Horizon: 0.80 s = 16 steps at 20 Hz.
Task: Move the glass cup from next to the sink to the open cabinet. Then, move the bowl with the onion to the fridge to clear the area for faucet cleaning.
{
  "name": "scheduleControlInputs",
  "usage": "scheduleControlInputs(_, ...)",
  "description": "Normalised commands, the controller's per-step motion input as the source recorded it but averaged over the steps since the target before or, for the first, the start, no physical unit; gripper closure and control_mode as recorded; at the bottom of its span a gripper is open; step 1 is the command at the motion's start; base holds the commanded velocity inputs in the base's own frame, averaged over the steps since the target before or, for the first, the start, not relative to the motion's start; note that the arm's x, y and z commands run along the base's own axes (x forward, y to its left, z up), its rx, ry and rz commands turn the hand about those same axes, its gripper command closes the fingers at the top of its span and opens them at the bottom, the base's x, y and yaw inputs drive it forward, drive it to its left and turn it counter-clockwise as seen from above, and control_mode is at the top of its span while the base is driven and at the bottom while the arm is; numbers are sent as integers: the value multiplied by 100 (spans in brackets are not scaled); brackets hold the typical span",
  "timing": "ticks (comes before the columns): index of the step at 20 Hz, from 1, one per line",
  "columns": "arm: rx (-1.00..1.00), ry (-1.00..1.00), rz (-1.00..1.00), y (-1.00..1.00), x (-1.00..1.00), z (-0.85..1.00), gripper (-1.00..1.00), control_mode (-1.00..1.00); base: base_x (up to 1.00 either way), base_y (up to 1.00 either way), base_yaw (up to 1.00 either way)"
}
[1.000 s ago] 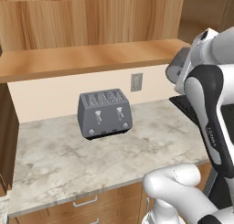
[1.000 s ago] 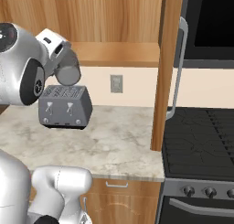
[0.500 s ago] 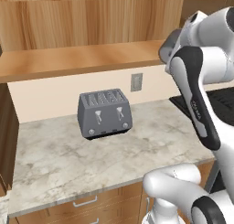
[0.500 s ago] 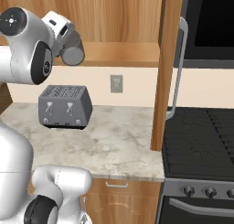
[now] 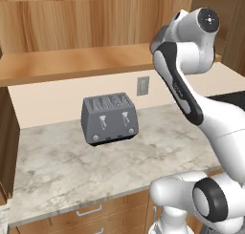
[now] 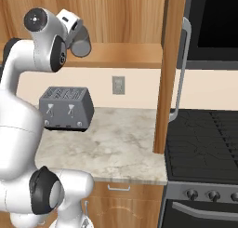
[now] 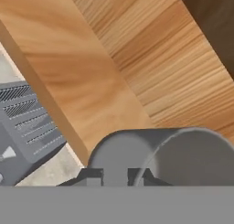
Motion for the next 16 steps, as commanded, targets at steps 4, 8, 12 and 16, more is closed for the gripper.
scheduleControlInputs(4, 0, 1, 3, 16, 10, -2, 100, -100, 0, 0, 0)
scheduleControlInputs(8, 0, 8, 1, 9, 29, -35, 100, -100, 0, 0, 0)
scheduleControlInputs(12, 0, 2, 0, 0, 73, -17, 100, -100, 0, 0, 0)
scheduleControlInputs(16, 0, 0, 0, 0, 100, 0, 100, -100, 0, 0, 0)
